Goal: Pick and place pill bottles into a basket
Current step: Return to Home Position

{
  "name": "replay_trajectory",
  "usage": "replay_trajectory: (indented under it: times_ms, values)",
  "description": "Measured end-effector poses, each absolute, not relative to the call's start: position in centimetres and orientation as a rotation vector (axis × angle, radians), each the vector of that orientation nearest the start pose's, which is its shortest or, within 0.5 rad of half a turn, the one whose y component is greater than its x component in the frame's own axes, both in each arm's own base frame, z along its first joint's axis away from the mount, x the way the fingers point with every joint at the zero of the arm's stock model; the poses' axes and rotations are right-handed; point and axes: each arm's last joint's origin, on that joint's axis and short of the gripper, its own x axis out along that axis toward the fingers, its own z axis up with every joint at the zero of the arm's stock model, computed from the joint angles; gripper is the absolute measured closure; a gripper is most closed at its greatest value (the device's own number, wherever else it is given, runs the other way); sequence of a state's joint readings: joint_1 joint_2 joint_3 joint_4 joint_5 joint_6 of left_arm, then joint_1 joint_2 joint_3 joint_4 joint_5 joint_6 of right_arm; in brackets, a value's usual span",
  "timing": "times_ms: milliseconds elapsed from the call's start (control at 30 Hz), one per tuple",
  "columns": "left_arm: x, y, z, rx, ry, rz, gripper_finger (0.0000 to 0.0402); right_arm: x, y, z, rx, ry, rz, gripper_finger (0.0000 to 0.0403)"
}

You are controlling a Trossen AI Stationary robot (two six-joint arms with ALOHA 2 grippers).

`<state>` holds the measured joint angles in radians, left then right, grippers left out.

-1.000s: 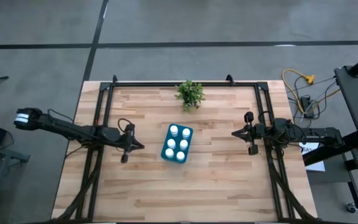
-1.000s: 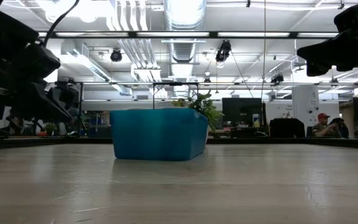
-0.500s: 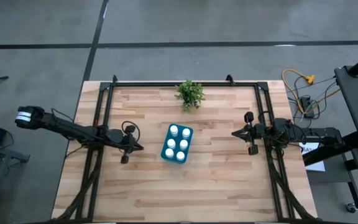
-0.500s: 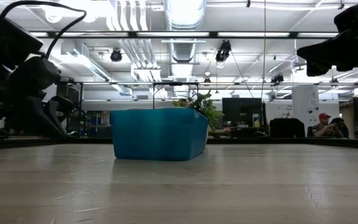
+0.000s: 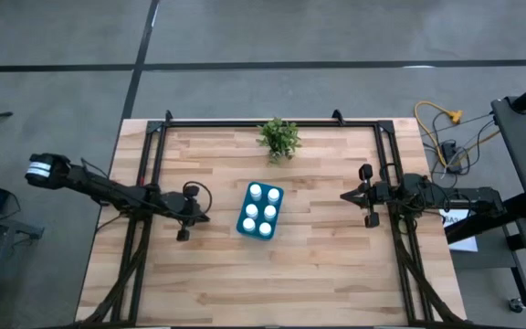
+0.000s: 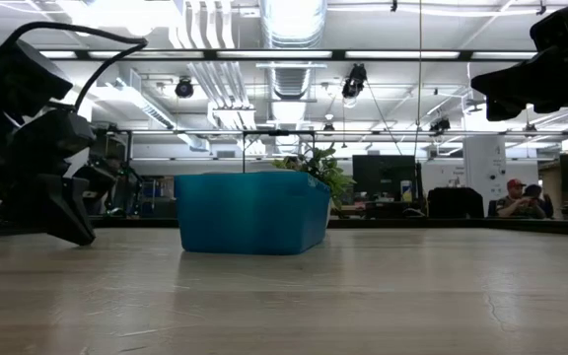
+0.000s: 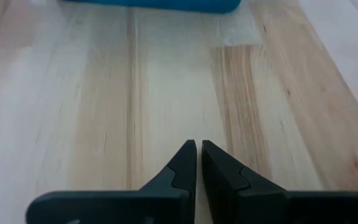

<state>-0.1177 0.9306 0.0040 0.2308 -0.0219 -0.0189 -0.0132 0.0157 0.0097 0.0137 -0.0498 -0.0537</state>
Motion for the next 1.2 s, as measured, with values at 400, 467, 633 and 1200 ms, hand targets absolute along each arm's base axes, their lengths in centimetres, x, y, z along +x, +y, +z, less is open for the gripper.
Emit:
replay_trajectory:
  times_ms: [400, 467, 633, 1200]
  values:
    - [13.1, -1.5, 9.0, 0.034, 0.721, -0.083, 0.0394, 9.8, 0.0, 16.7, -0.056, -0.009, 0.036, 0.0394]
    - [13.1, -1.5, 9.1, 0.033, 0.717, -0.083, 0.0394, 9.8, 0.0, 16.7, -0.054, -0.009, 0.036, 0.0394]
    - [13.5, -1.5, 9.4, 0.029, 0.665, -0.084, 0.0394, 9.8, 0.0, 16.7, -0.054, -0.009, 0.036, 0.0394]
    - [13.9, -1.6, 10.1, 0.024, 0.598, -0.086, 0.0394, 9.8, 0.0, 16.7, -0.054, -0.008, 0.036, 0.0394]
